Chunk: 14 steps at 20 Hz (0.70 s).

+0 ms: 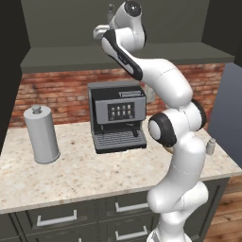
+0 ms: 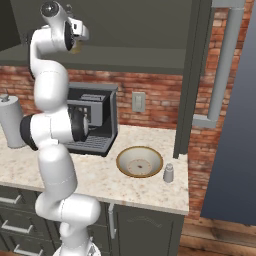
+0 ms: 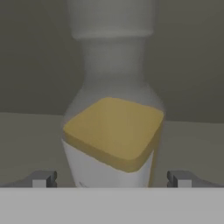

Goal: Retrieve the bottle and the shaker from the cabinet and place them next to the mixing bowl on the counter. Then add garlic from the fridge to the mixing bowl.

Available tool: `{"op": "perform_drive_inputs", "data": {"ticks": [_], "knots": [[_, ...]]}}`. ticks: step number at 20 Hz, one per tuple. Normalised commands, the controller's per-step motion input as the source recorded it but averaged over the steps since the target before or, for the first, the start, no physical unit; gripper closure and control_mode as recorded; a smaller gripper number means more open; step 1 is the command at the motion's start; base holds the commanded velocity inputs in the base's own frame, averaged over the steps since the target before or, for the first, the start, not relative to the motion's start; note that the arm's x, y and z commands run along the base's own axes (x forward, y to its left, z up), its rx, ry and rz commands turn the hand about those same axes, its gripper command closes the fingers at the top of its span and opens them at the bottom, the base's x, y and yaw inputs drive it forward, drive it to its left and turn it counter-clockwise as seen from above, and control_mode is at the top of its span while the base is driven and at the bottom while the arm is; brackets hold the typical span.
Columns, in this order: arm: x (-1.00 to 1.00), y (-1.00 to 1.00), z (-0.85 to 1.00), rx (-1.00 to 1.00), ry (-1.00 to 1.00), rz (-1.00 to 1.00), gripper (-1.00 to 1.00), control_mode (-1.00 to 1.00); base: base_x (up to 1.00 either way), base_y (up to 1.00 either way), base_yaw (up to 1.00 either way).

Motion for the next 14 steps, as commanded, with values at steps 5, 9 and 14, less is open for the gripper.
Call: {"op": "perform_drive_inputs", "data": {"ticks": [5,9,14], "knots": [[0.1,0.0,-0.01,0.0,0.0,0.0,-1.0,-1.0,0.0,0.0,0.0],[0.0,0.0,0.0,0.0,0.0,0.0,-1.0,-1.0,0.0,0.0,0.0],[0.0,0.0,0.0,0.0,0.0,0.0,1.0,-1.0,0.0,0.0,0.0]]}}
